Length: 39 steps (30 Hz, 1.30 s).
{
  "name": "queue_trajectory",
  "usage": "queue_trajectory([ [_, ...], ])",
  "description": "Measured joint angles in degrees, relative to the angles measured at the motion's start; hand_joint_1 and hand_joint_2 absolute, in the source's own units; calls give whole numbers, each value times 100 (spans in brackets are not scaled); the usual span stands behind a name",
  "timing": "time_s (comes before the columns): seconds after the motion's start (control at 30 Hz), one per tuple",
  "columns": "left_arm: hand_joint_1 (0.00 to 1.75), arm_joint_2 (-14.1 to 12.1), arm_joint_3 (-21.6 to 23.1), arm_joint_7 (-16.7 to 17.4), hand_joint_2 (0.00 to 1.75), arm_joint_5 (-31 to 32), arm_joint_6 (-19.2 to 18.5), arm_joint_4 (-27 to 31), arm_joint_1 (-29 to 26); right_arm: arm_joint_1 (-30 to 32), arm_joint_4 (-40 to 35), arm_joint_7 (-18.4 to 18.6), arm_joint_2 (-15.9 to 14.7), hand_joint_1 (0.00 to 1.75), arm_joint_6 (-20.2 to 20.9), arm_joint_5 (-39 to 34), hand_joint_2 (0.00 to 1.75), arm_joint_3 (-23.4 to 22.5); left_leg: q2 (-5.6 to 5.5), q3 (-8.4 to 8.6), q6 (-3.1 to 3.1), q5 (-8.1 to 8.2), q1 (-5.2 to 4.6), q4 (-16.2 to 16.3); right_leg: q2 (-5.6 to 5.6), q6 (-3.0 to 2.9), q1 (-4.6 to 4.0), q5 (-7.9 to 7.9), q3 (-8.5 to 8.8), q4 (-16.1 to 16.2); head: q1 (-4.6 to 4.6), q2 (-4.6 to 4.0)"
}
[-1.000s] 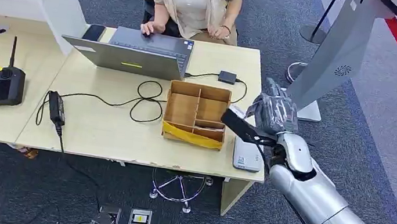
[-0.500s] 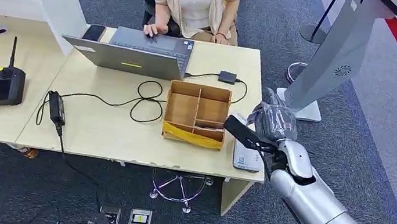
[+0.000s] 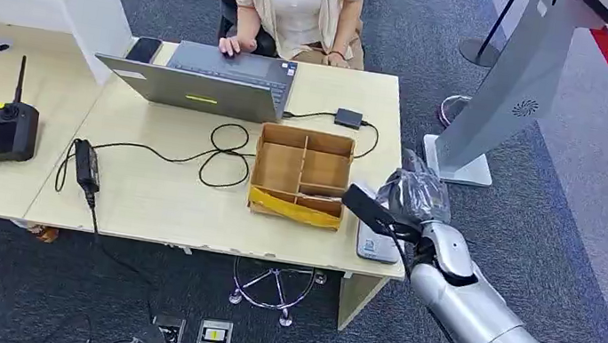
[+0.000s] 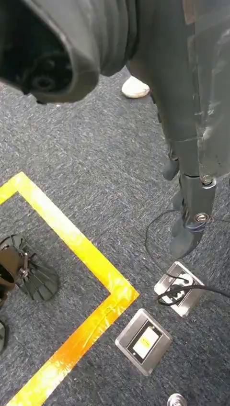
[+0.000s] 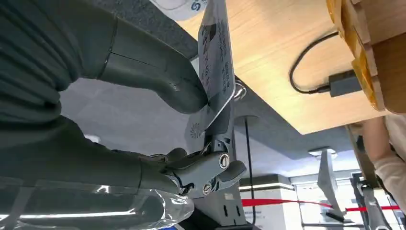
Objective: Pass the card to the sensor for recognition and then transmit it.
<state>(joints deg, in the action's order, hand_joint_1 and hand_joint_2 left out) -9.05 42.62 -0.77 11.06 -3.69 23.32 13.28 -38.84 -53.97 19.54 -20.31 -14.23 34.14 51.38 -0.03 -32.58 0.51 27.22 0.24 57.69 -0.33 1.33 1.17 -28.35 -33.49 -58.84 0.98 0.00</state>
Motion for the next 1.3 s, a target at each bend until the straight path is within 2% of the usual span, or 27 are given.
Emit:
queue_trajectory([
  [0.37, 0, -26, -9, 7, 0, 92, 0, 70, 0, 66, 263, 155, 9, 175, -127, -134, 175, 4, 1, 2, 0, 0, 0, 1, 1, 0, 0, 0, -2, 0, 0, 0],
  [0.63, 0, -48, -2, 42, 0, 131, -2, 105, -5, 244, 300, 258, -98, 175, -144, -195, 175, -2, 2, 1, 0, 0, 0, 1, 2, 0, 0, 0, -2, 0, 2, 0],
  [1.3, 0, -107, -7, 61, 0, 103, -39, 138, -31, 297, 387, 24, 42, 175, -144, -225, 175, 4, 2, 1, 0, 0, 1, 0, 1, 0, -1, 0, 0, 0, 2, 0],
])
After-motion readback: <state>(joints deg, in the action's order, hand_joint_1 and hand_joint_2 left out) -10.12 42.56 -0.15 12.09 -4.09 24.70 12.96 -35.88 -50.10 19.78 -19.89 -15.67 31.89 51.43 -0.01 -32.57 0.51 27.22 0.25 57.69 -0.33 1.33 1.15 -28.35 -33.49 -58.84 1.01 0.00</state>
